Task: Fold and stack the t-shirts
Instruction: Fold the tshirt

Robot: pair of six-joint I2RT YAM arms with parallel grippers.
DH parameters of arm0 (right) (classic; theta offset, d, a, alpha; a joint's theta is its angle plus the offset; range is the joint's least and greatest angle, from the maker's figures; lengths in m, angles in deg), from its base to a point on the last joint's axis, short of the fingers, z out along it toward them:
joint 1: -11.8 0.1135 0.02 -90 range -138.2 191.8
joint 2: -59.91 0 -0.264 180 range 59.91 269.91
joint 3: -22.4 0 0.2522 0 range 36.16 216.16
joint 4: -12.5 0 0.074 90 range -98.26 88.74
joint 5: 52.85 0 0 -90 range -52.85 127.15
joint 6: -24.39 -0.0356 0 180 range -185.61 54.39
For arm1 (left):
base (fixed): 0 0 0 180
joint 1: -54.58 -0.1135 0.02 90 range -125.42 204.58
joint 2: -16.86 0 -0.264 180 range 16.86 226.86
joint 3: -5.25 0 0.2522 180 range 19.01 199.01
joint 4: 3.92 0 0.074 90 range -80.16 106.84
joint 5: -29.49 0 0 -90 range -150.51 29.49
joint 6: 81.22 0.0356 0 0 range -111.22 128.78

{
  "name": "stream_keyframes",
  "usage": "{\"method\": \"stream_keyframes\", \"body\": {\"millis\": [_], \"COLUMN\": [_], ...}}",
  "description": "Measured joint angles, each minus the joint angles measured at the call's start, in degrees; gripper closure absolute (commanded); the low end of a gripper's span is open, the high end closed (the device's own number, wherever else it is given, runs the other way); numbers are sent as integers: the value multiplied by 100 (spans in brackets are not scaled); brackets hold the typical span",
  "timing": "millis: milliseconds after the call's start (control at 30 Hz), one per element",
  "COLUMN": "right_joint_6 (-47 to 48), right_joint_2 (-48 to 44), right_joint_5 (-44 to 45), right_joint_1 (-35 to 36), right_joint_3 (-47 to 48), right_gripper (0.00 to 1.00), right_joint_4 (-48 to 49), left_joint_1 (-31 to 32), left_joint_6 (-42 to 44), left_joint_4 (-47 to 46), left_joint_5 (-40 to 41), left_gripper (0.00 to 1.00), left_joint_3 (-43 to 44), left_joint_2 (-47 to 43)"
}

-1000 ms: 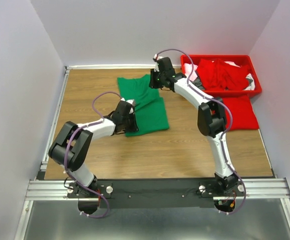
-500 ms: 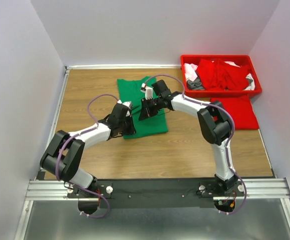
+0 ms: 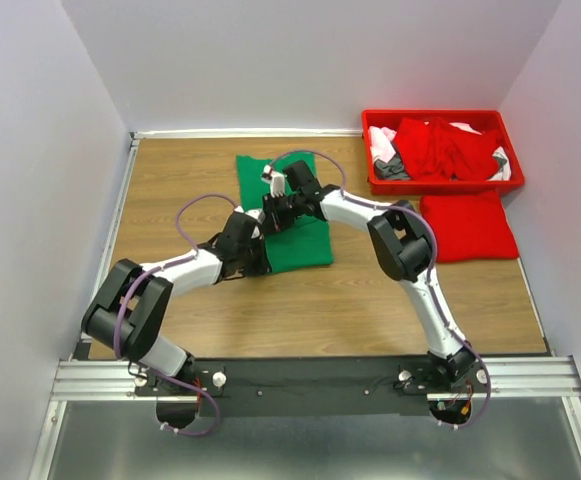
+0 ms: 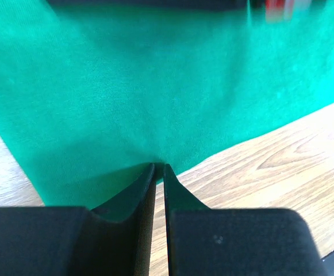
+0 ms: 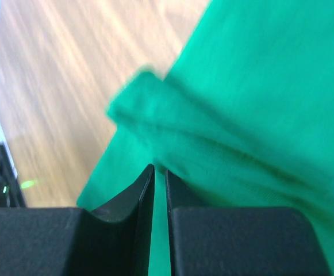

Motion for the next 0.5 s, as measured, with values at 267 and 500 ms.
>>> {"method": "stream_keyframes", "body": {"millis": [267,500], "right_joint_6": [-129,-380], "right_joint_2": [424,538], "right_joint_5": [564,1069], "right_joint_1": [-273,-866], "right_joint_3": [1064,1687], "right_gripper": [74,65], "right_joint_4": [44,138], "left_joint_1": [0,0], "left_joint_6": [-94,-164], "left_joint_4": [-339,-249], "left_joint_5": [-162,-192], "left_gripper": [82,82], "left_joint_3": [-170,-216], "left_joint_2": [37,-162]}}
